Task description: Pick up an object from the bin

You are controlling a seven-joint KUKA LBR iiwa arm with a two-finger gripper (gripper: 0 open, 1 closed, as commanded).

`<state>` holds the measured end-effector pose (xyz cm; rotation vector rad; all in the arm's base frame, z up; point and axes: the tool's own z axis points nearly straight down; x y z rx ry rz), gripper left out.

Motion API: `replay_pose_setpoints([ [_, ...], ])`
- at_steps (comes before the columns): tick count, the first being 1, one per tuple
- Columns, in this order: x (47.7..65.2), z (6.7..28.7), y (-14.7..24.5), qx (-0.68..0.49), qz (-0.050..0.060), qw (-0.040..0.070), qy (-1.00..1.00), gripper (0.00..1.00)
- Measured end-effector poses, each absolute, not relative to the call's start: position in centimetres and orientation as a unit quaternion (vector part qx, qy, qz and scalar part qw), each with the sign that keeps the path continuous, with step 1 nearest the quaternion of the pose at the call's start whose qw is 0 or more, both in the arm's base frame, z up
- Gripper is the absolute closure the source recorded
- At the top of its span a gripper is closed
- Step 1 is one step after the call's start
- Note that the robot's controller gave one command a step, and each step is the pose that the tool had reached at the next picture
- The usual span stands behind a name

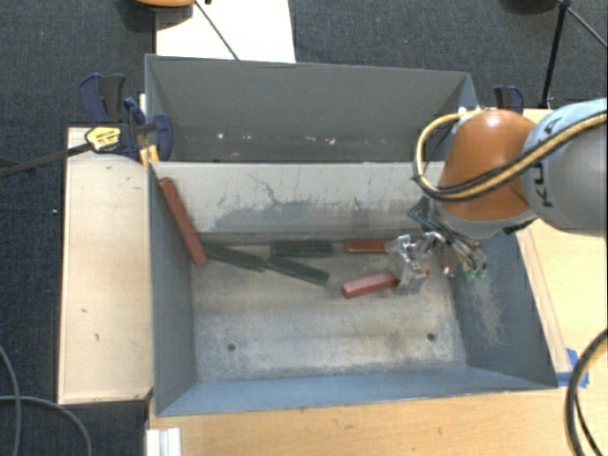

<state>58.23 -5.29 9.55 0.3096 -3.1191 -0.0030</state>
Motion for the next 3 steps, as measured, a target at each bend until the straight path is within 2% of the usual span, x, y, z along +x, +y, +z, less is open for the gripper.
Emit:
replay_pose_setpoints([
  [1, 58.5, 11.3, -5.3, 0.099, 0.000, -0.002, -0.995, 1.00],
  [3, 58.4, 14.0, -5.3, 0.099, 0.000, 0.001, -0.995, 1.00],
])
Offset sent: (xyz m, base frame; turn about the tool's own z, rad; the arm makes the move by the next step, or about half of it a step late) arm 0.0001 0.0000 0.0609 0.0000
